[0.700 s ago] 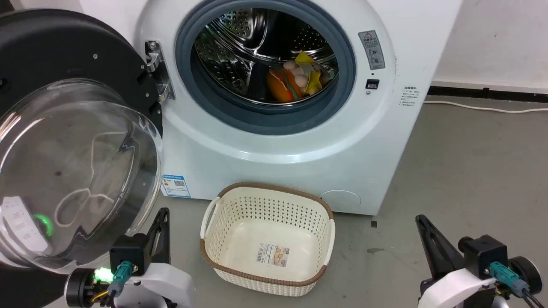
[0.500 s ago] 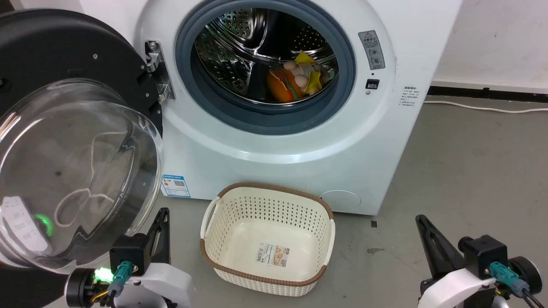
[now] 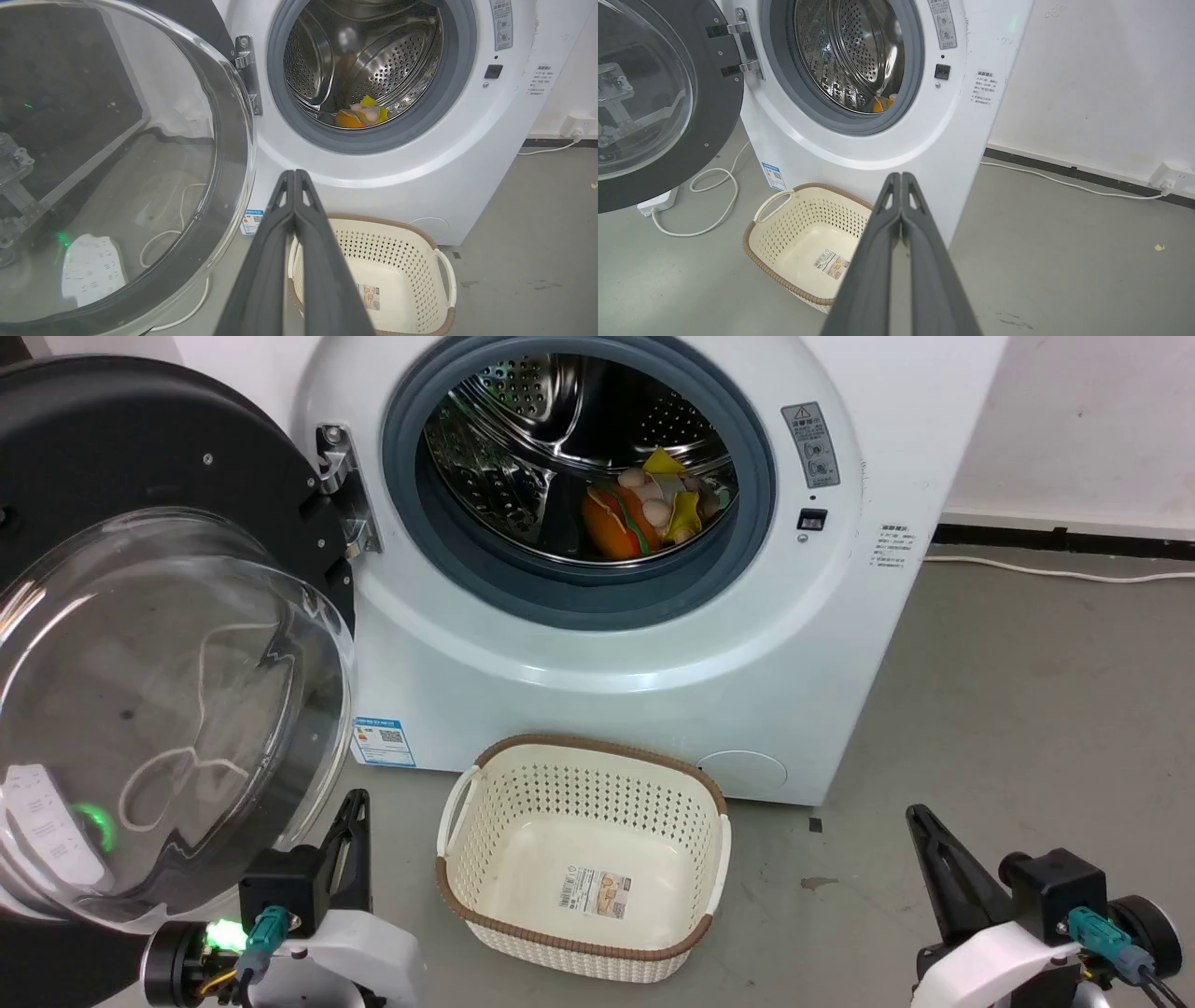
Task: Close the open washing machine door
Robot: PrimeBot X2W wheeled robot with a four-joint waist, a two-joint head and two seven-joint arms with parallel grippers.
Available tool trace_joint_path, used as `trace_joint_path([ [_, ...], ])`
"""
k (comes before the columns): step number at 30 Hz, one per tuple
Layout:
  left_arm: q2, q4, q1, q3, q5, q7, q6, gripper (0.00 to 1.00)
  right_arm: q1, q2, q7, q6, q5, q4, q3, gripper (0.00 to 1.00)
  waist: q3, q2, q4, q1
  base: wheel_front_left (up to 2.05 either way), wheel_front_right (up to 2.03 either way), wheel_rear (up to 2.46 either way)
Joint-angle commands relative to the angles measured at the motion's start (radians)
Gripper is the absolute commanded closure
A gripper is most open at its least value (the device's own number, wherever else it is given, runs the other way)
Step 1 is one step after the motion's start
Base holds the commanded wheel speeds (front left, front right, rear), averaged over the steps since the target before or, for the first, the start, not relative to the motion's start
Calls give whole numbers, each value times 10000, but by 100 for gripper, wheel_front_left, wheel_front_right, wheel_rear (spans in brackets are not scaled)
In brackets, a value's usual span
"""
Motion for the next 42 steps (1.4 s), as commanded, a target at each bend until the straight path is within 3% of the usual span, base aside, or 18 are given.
trace_joint_path([
  [1,-1,-41,128,5,16,3,-43,100,-142,-1,3,8,-74,-45,-3,100,0,-1,0,0,0,0,0],
  [30,-1,-41,128,5,16,3,-43,100,-142,-1,3,8,-74,-45,-3,100,0,-1,0,0,0,0,0],
  [31,0,0,0,4,0,0,0,0,0,0,0,0,0,0,2,0,0,-1,0,0,0,0,0],
  [42,1,22,79,-53,-261,-152,-11,0,78,0,-163,1,256,82,60,0,0,-1,18,0,0,0,0],
])
